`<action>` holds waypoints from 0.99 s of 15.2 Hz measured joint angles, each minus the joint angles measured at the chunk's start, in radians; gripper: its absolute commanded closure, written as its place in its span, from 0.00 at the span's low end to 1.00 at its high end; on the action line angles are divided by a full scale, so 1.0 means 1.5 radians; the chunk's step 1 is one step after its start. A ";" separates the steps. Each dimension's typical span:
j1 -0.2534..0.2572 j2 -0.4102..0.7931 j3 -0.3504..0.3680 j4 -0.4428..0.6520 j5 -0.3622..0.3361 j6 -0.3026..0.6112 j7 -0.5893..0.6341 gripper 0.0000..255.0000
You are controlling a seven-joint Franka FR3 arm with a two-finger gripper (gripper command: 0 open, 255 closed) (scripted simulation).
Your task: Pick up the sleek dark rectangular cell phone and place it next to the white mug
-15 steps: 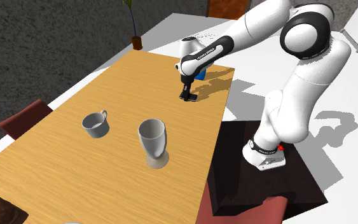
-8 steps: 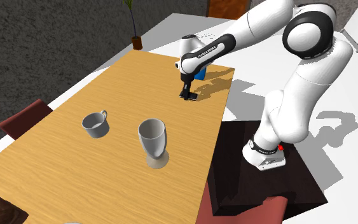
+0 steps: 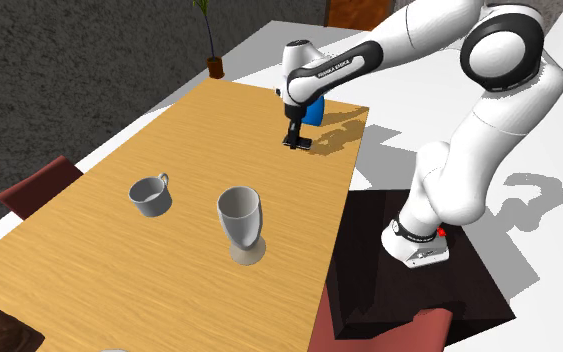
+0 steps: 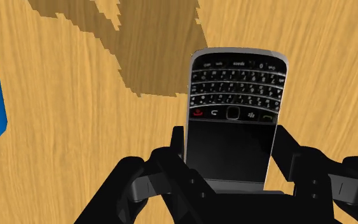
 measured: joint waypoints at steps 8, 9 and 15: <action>-0.001 -0.036 0.008 0.044 -0.018 -0.075 0.017 1.00; -0.001 -0.041 0.010 0.048 -0.021 -0.083 0.020 1.00; -0.001 -0.059 0.015 0.087 -0.028 -0.138 0.027 1.00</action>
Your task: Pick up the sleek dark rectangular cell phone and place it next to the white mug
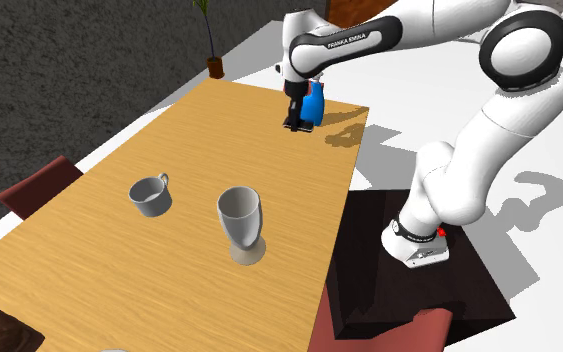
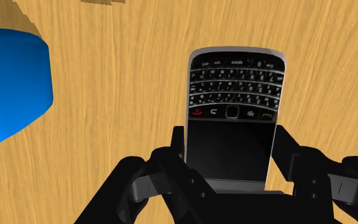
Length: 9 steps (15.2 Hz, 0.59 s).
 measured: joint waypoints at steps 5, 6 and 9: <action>0.010 0.007 0.013 0.036 0.007 -0.030 0.018 1.00; 0.016 0.018 0.017 0.048 0.014 -0.031 0.024 1.00; 0.036 0.046 0.037 0.077 0.033 -0.036 0.056 1.00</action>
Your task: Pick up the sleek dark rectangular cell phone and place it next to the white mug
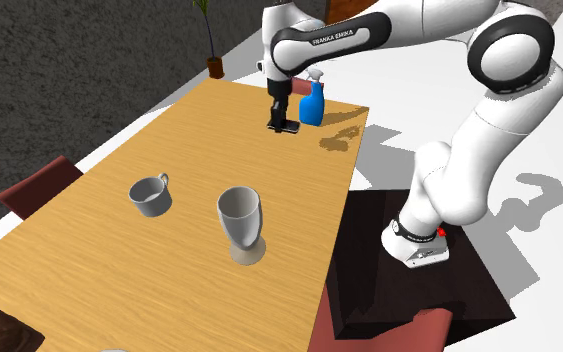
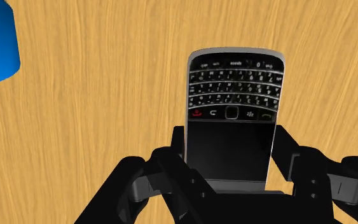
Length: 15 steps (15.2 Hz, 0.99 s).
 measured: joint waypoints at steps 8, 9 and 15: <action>0.046 0.113 0.045 0.121 0.056 -0.015 0.071 1.00; 0.051 0.130 0.049 0.141 0.063 -0.019 0.077 1.00; 0.073 0.244 0.079 0.281 0.104 -0.050 0.126 1.00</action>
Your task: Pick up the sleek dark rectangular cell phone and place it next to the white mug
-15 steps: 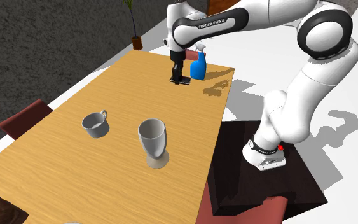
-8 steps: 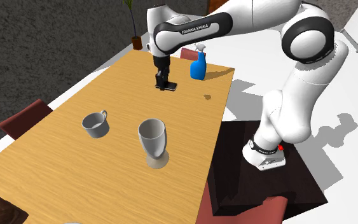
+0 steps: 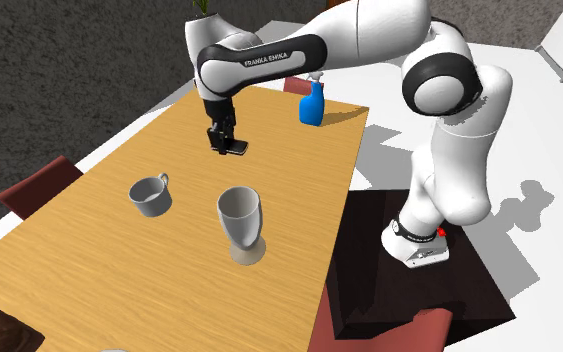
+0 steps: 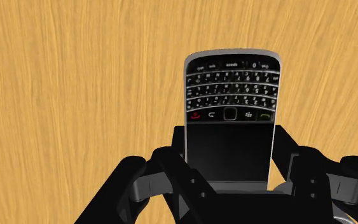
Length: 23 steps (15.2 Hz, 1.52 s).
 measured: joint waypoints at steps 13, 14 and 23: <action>0.016 0.131 0.028 0.124 0.036 0.005 0.046 1.00; 0.016 0.132 0.029 0.116 0.036 0.014 0.045 1.00; 0.016 0.153 0.033 0.067 0.046 0.083 0.035 1.00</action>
